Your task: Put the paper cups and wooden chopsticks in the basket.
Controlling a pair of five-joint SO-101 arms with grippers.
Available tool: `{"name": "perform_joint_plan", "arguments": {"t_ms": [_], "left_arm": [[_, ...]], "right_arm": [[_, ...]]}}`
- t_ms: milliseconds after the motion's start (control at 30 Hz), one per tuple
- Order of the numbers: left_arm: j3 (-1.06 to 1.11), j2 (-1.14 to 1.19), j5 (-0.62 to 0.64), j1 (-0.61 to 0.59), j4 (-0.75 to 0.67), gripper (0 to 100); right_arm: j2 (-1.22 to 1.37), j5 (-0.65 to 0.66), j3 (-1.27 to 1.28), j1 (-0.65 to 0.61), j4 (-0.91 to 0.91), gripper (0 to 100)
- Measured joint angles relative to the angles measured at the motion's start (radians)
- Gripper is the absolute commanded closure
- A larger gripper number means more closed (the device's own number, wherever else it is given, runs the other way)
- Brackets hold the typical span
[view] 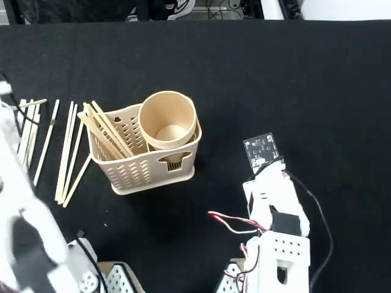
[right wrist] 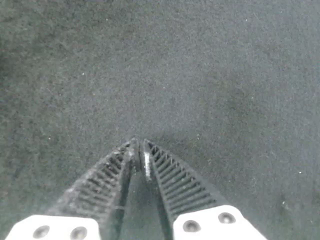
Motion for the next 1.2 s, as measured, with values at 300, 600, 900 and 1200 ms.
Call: {"name": "perform_joint_plan", "arguments": {"t_ms": [300,600,900,1200], "left_arm": [[0.493,-0.517,0.146,0.061,-0.394,97],[0.601,-0.779,0.296,0.084,-0.445,97],[0.601,-1.091,0.422,0.219,-0.445,97],[0.601,-1.260,0.434,0.572,-0.428,97]], "right_arm": [[0.000,0.000,0.000,0.000,0.000,98.4],[0.000,0.000,0.000,0.000,0.000,98.4],[0.000,0.000,0.000,0.000,0.000,98.4],[0.000,0.000,0.000,0.000,0.000,98.4]]}}
